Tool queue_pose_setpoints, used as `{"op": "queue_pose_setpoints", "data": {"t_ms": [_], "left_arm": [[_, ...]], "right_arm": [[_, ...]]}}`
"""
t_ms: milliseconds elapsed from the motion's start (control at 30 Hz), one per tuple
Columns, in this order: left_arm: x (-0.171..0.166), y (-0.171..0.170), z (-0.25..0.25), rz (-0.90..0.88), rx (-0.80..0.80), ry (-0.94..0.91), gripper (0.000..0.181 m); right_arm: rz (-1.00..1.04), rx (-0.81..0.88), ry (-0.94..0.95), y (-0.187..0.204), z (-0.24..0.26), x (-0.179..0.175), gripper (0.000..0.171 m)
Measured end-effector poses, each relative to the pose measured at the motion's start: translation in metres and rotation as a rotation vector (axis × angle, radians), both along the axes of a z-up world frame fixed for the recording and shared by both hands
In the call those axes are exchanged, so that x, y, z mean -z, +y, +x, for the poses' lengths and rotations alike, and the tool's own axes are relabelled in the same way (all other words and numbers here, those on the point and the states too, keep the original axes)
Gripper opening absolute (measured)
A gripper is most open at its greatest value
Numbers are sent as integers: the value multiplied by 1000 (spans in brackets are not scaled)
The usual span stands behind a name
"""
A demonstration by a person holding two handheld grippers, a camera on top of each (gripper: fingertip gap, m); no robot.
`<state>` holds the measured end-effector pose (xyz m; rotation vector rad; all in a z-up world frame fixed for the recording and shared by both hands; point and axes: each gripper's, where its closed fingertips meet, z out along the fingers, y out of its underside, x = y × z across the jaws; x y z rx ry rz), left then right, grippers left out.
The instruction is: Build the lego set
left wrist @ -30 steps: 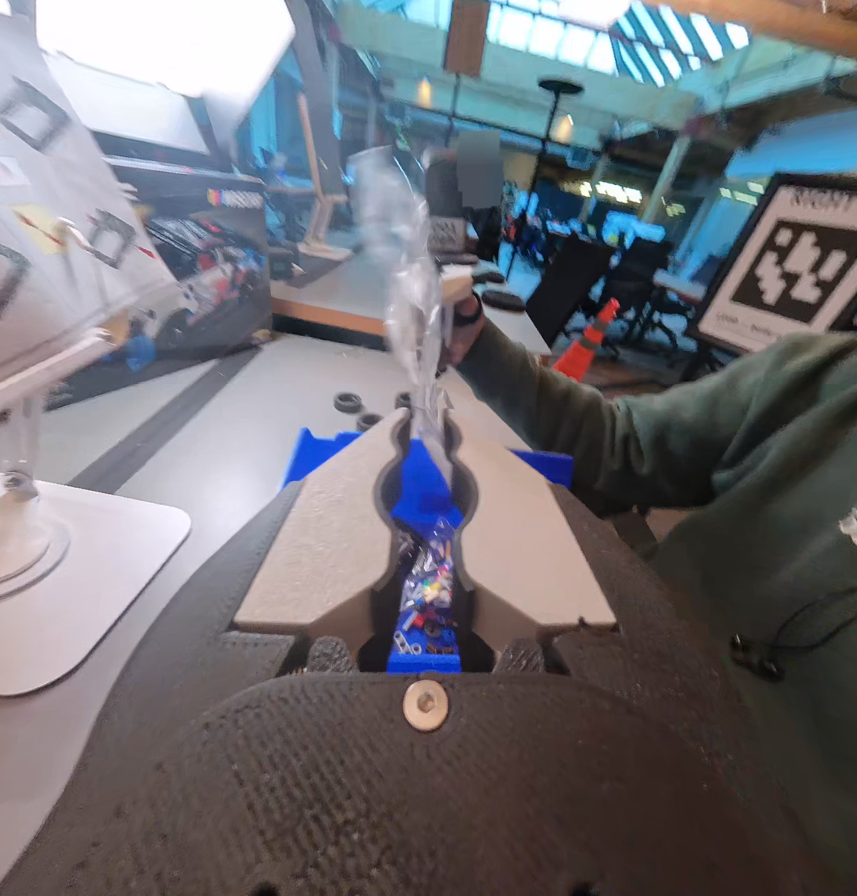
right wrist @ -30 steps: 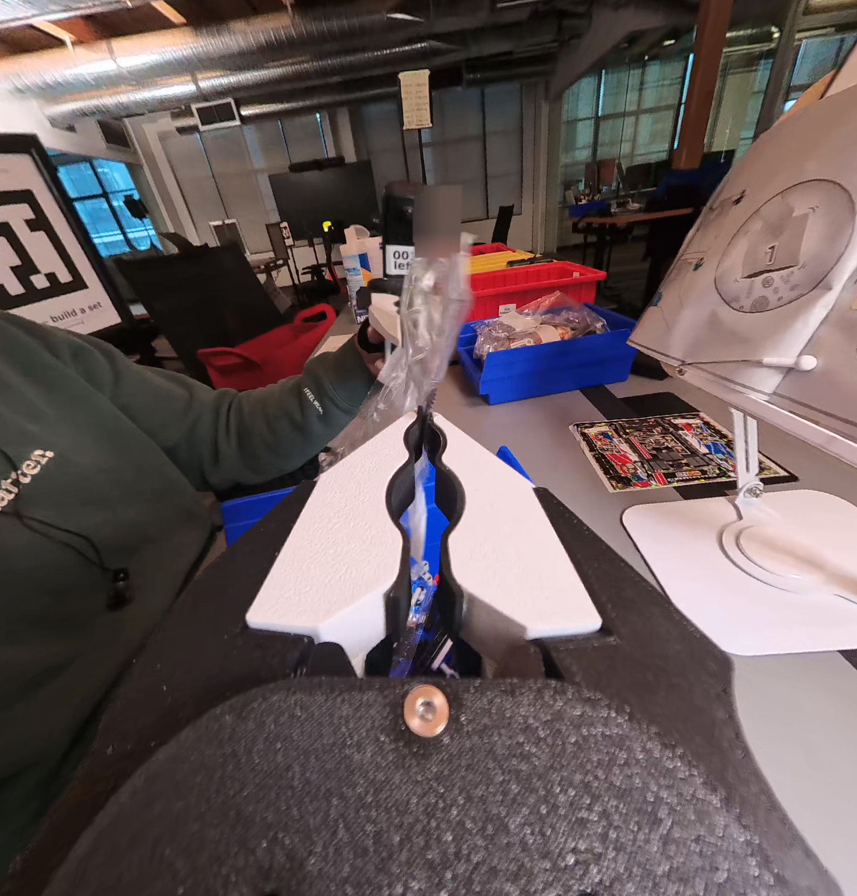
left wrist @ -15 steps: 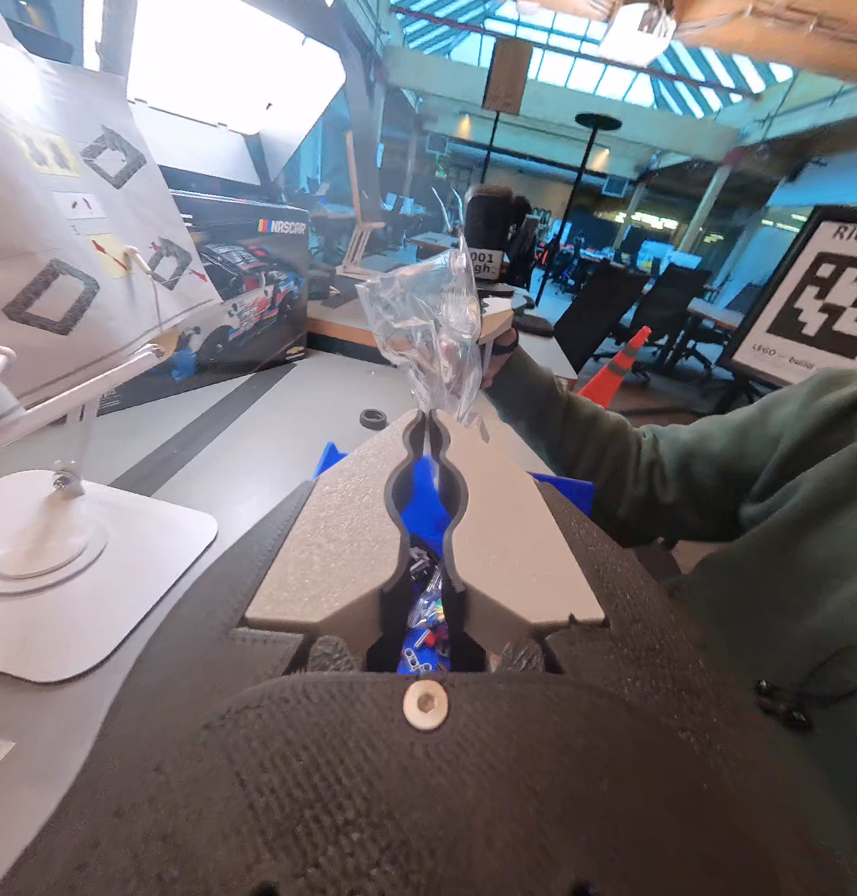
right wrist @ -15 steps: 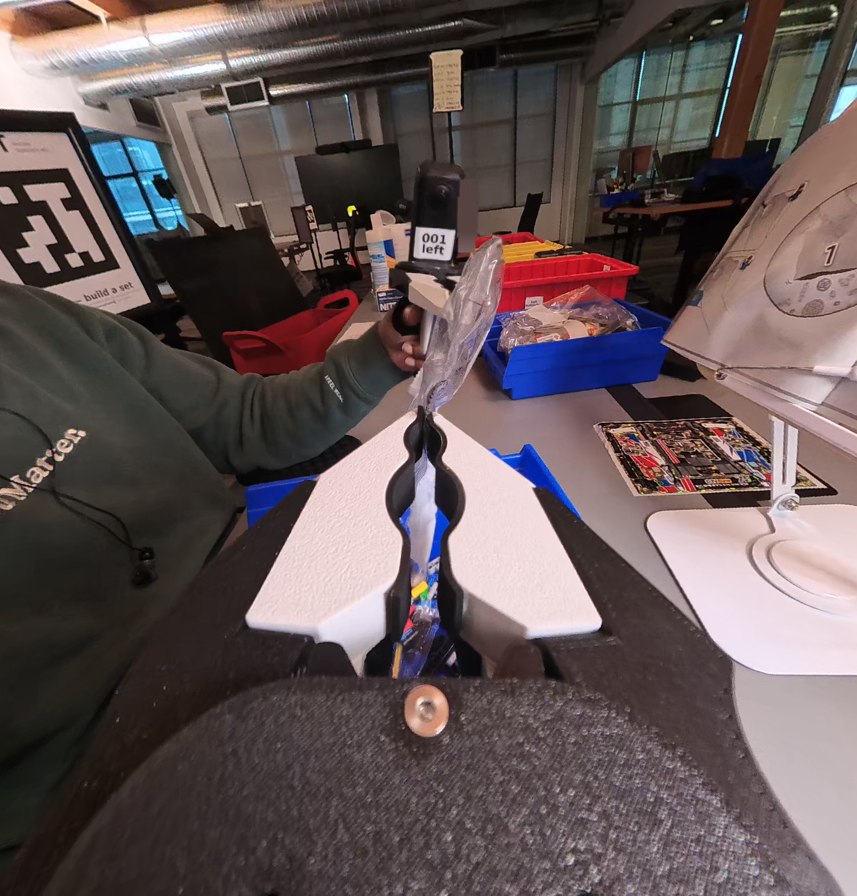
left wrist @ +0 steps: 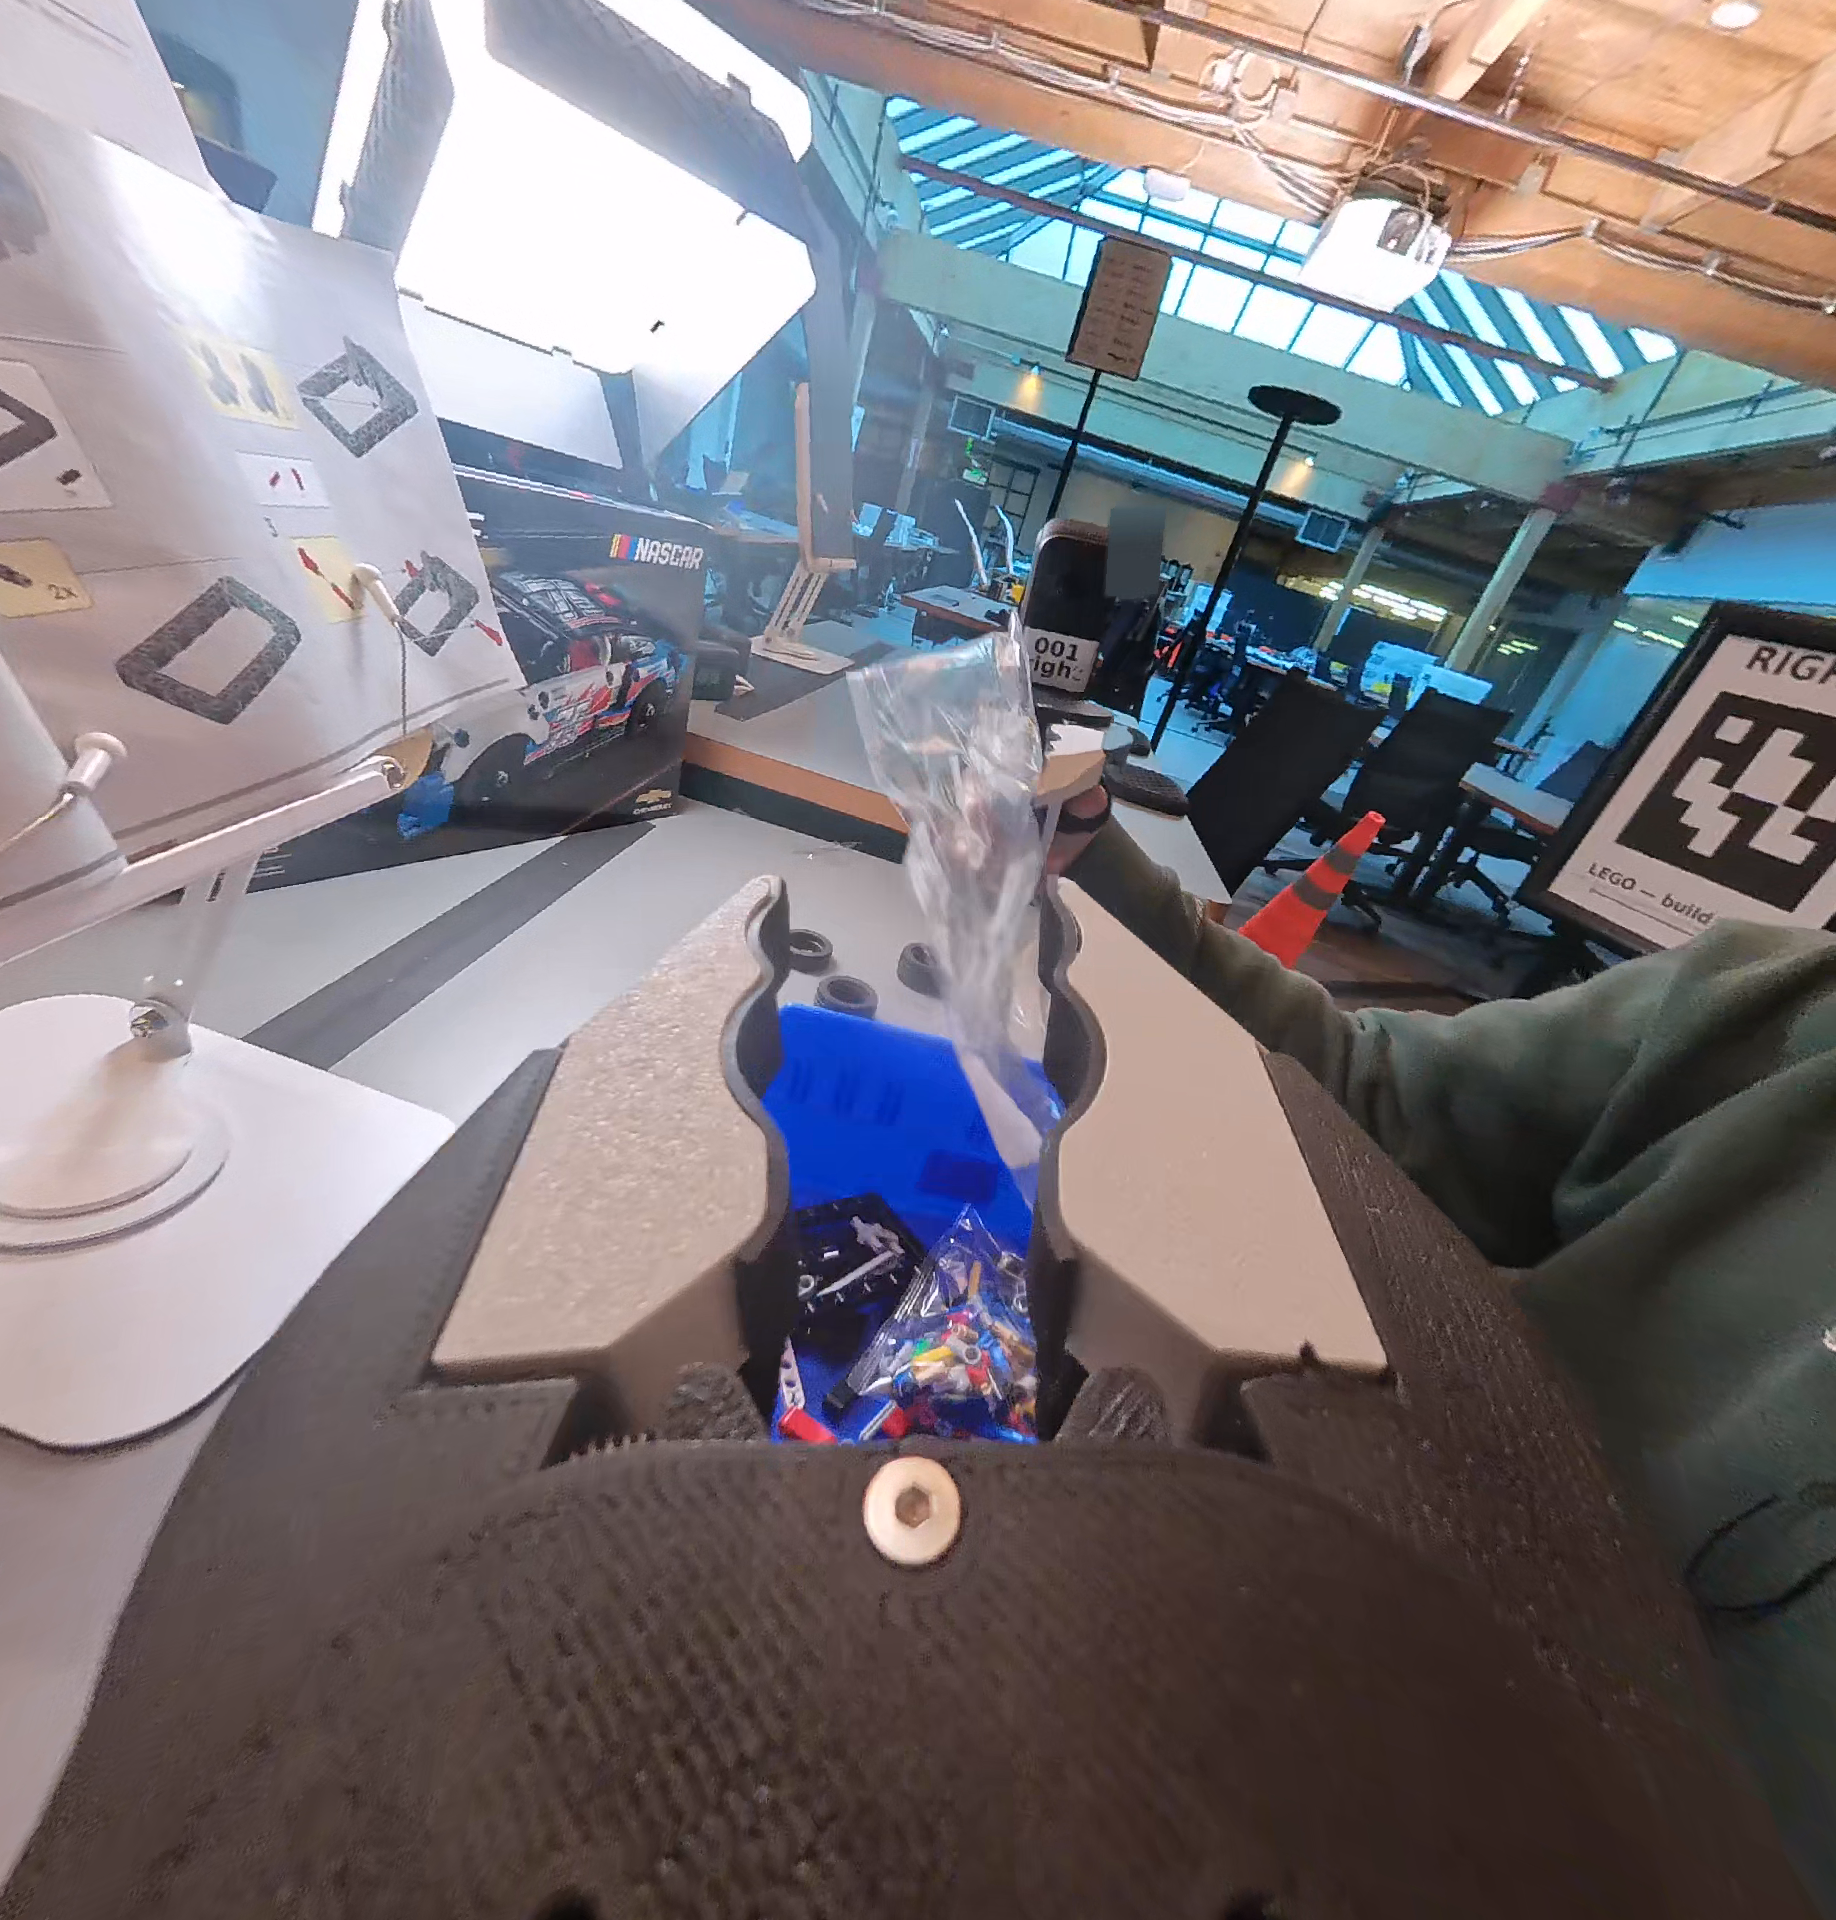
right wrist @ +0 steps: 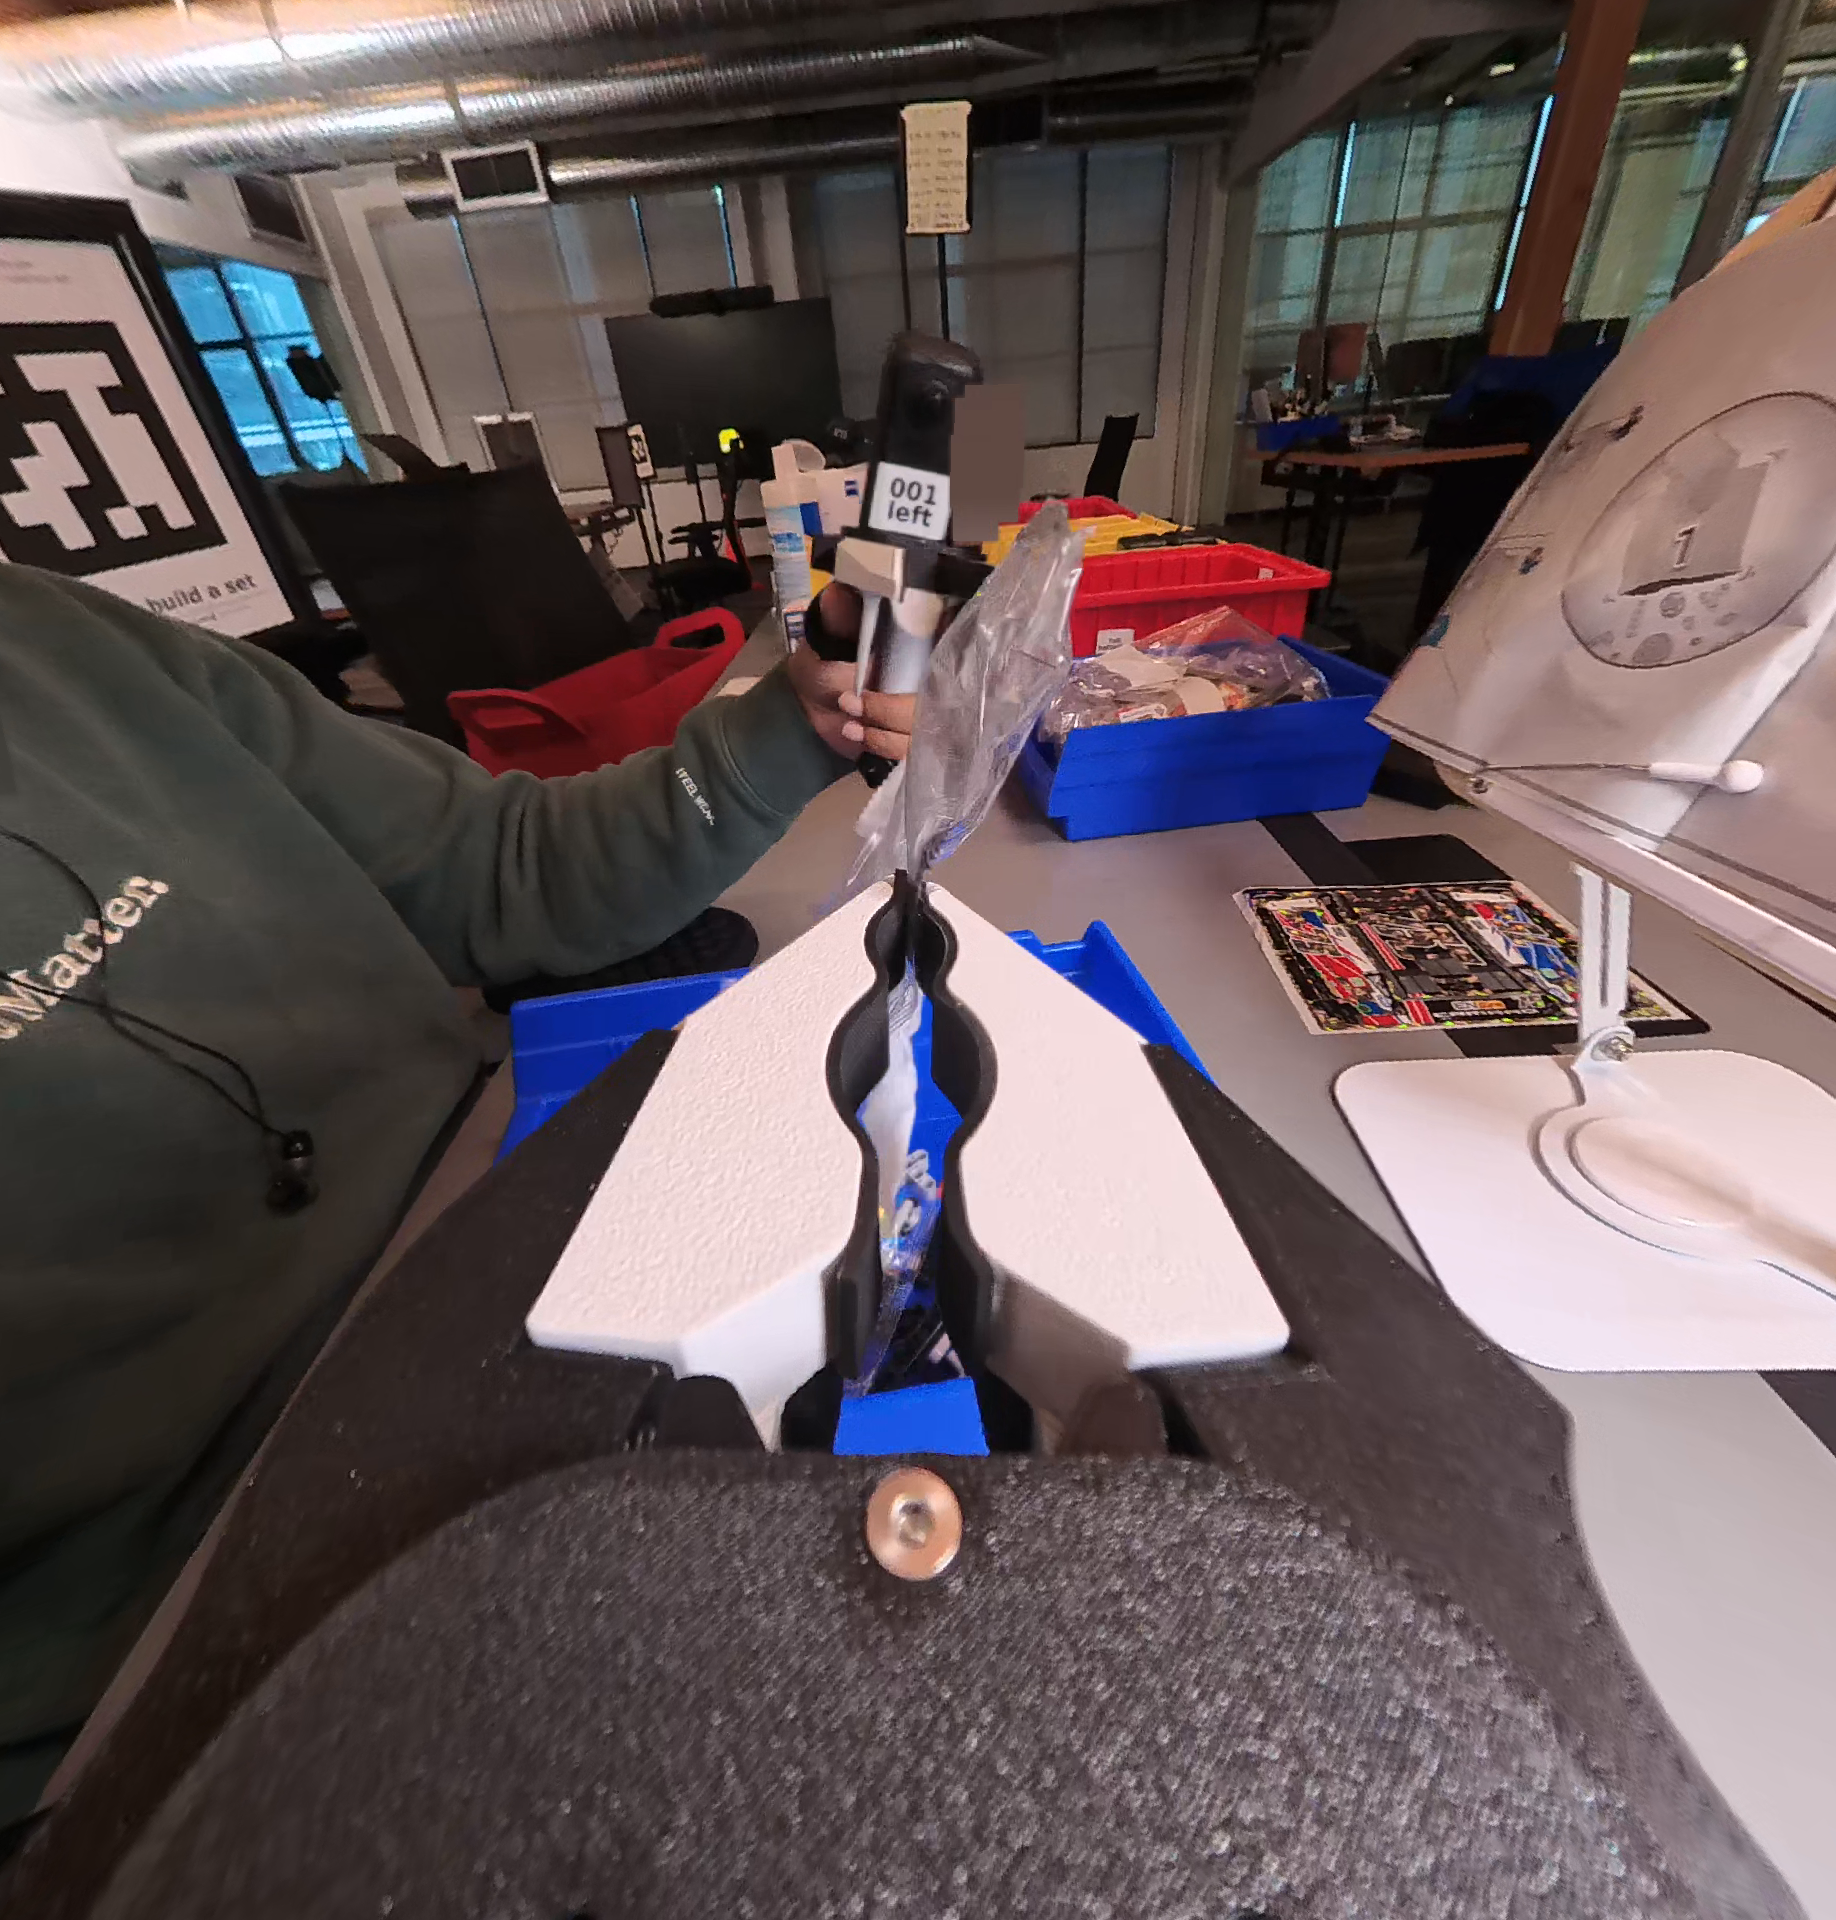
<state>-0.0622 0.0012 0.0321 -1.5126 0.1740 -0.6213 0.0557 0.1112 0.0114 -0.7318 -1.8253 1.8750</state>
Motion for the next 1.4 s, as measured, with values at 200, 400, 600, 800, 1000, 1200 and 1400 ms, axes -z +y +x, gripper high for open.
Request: {"op": "queue_pose_setpoints", "data": {"t_ms": [200, 400, 600, 800, 1000, 1200, 1400], "left_arm": [[9, 10, 14, -15, 69, -36, 22], [7, 7, 16, 6, 102, -48, 0], [6, 7, 18, 6, 102, -41, 2], [7, 8, 19, 10, 113, -60, 7], [6, 7, 25, 15, 136, -40, 0], [26, -4, 22, -149, 110, 167, 0], [25, -8, 21, -175, 84, 203, 0]], "right_arm": [[3, -56, -2, -14, 1, 1, 0], [3, -72, 5, -16, 2, 1, 0], [-1, -74, 12, -16, 3, 1, 0], [2, -81, 18, -17, 4, 0, 0], [3, -87, 16, -18, 4, 1, 0], [61, -43, -23, -7, 3, 13, 0], [63, -34, -41, -9, -2, 16, 0]]}}
